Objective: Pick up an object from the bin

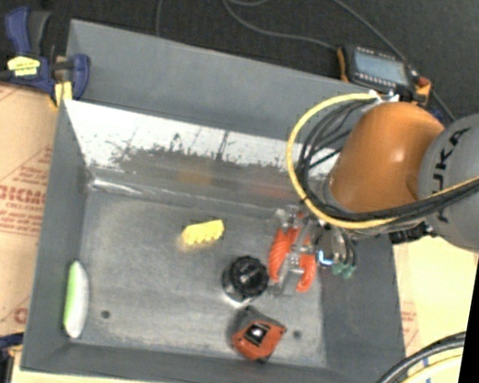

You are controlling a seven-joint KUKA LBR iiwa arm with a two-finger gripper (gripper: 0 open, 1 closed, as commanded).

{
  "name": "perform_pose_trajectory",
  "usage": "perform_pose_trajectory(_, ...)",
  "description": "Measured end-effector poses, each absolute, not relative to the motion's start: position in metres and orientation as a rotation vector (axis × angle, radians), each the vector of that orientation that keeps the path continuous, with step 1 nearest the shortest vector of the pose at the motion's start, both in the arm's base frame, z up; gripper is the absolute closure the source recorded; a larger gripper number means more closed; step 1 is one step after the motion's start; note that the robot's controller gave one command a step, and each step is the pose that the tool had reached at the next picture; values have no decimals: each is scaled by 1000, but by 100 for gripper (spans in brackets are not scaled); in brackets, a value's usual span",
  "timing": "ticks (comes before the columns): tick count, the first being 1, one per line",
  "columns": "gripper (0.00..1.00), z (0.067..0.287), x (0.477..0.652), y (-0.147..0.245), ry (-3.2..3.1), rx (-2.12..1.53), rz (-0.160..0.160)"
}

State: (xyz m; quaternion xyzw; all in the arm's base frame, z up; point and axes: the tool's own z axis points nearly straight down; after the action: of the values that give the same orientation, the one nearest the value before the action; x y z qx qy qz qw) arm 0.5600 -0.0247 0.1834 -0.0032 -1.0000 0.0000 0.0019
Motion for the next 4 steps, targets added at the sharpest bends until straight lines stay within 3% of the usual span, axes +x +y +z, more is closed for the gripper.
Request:
perform_pose_trajectory(1,0,188,561,-25,-3145,-9,1)
perform_pose_trajectory(2,0,168,585,15,-3146,147,3)
perform_pose_trajectory(3,0,139,609,51,-3079,661,2)
perform_pose_trajectory(4,0,102,646,71,-3050,771,1)
